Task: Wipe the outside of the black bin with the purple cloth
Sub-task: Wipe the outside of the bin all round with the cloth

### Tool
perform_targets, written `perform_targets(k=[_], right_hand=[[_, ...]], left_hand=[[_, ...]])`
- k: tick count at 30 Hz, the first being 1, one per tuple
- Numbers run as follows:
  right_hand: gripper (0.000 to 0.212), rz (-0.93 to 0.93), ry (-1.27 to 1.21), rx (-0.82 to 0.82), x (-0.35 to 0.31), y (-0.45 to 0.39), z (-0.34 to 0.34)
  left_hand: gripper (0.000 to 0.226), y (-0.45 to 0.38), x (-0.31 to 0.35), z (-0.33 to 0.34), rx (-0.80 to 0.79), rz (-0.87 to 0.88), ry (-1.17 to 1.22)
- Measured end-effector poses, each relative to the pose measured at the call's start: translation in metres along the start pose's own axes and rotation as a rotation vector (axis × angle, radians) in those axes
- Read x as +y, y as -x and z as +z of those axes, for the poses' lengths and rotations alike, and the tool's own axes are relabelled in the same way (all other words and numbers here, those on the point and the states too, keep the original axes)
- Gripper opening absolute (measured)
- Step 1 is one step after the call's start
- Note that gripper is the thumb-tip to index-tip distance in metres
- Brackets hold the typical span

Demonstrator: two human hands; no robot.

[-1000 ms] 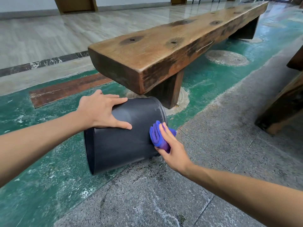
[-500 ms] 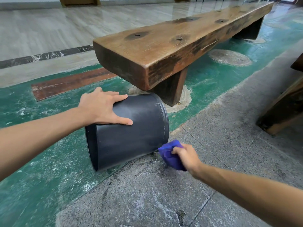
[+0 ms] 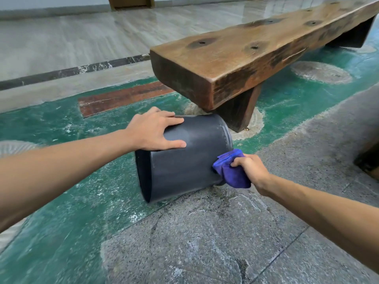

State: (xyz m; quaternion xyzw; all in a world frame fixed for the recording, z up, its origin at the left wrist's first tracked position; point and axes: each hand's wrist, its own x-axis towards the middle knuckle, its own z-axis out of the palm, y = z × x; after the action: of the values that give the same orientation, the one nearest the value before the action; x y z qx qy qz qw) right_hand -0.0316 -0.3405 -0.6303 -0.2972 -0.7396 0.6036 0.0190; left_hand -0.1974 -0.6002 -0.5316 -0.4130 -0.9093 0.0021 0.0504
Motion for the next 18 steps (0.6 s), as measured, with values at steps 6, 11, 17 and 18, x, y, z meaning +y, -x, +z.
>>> perform_targets(k=[6, 11, 17, 18], right_hand=[[0.008, 0.065, -0.085, 0.052, 0.010, 0.004, -0.003], [0.031, 0.103, -0.025, -0.030, 0.025, 0.019, -0.010], [0.035, 0.096, 0.036, -0.093, 0.038, 0.035, -0.017], [0.026, 0.065, 0.046, -0.048, 0.038, 0.036, -0.018]], left_hand=[[0.044, -0.003, 0.035, 0.010, 0.604, -0.300, 0.801], [0.028, -0.007, 0.040, 0.009, 0.653, -0.666, 1.215], [0.007, 0.008, 0.044, 0.014, 0.651, -0.725, 1.210], [0.008, 0.008, 0.045, 0.010, 0.643, -0.711, 1.204]])
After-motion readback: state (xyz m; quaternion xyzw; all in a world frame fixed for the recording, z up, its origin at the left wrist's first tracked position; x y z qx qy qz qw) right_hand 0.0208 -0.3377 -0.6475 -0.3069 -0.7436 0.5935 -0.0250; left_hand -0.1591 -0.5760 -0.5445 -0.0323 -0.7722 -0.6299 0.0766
